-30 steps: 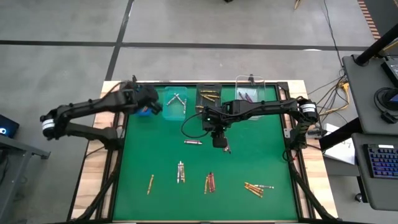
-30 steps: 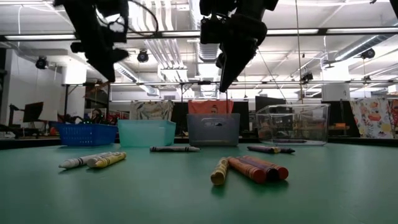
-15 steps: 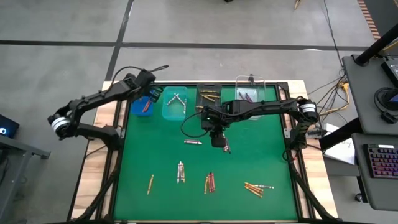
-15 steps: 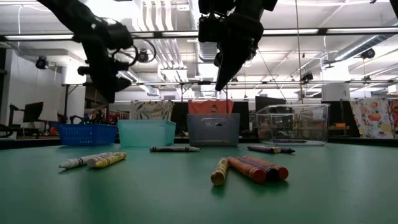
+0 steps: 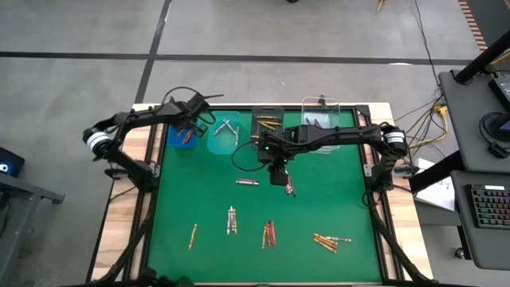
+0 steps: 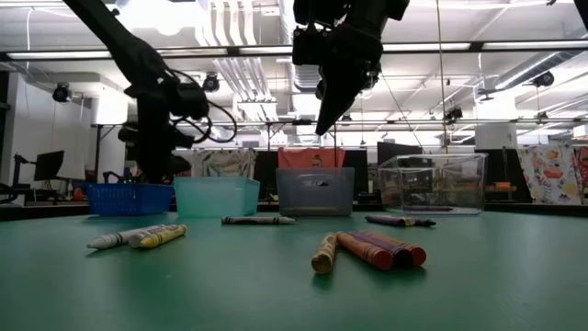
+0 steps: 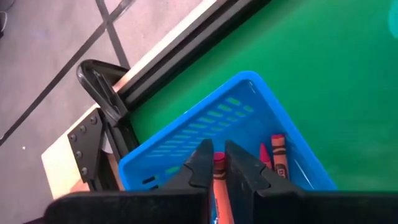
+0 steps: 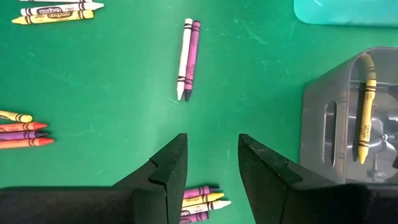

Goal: Sort crayons
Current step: Put the red crayon into the blue bin

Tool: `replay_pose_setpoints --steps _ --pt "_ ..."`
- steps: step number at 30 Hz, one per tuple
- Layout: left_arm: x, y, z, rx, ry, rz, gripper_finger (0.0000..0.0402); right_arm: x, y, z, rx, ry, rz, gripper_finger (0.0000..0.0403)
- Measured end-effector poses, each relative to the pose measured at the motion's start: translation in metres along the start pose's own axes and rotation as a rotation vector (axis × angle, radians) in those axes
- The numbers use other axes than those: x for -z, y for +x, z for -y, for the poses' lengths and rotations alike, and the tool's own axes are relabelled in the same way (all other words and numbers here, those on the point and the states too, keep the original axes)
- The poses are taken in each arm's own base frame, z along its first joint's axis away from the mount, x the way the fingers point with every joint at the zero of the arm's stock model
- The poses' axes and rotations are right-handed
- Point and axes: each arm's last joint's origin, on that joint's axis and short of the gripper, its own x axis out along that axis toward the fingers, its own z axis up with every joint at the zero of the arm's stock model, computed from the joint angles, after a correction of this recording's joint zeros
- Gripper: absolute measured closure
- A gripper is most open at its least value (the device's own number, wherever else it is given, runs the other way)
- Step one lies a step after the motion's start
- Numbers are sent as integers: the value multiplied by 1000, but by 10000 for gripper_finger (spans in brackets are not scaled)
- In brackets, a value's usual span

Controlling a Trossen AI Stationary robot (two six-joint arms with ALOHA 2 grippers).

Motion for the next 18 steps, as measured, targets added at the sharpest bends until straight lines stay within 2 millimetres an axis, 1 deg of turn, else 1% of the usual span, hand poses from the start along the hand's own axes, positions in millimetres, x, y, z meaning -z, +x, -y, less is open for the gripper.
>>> replay_pose_setpoints --steps 4,8,18 --pt "0 4 2 -7 8 -13 382 0 0 2 3 3 5 271" --pt "-1 4 2 -7 4 -7 373 0 0 2 4 5 8 271" --pt "-1 -6 -3 -5 -18 32 369 -1 0 2 3 22 8 271"
